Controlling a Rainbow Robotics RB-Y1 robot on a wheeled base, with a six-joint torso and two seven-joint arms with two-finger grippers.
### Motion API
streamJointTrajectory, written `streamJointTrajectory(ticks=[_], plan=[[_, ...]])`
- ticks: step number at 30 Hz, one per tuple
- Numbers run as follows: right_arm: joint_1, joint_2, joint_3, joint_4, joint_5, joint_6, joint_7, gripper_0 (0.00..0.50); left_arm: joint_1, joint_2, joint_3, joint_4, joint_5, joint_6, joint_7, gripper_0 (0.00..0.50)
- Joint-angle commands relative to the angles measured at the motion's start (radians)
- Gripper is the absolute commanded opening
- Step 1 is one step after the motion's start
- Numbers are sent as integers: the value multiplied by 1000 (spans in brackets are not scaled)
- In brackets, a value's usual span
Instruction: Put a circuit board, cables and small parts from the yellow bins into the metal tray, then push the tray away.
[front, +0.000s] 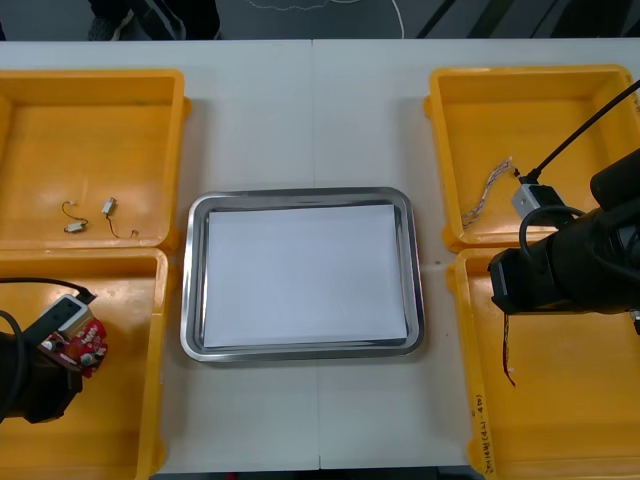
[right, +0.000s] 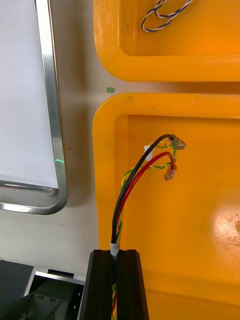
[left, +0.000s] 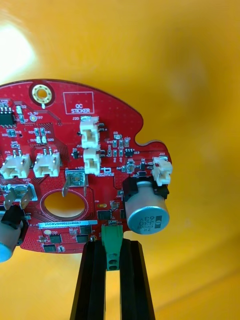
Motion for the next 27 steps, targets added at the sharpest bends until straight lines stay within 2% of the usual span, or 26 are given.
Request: streamJointTrajectory(ticks=[1,6,11,23,27], plan=[[-25,10,12,-6,2,5,30,0,-13,15,85,-81,29,67,126,0],[-25,12,12,-6,2,5,30,0,-13,19,152,-150,55,154,155,0],[-25,12,12,-6,1,5,32,0,-25,60,163,-215,81,236,287,0],[-25,10,12,-4,1,5,32,0,-117,129,137,-284,147,236,645,0],[-25,10,12,-6,2,5,32,0,-168,167,120,-287,203,236,780,0]])
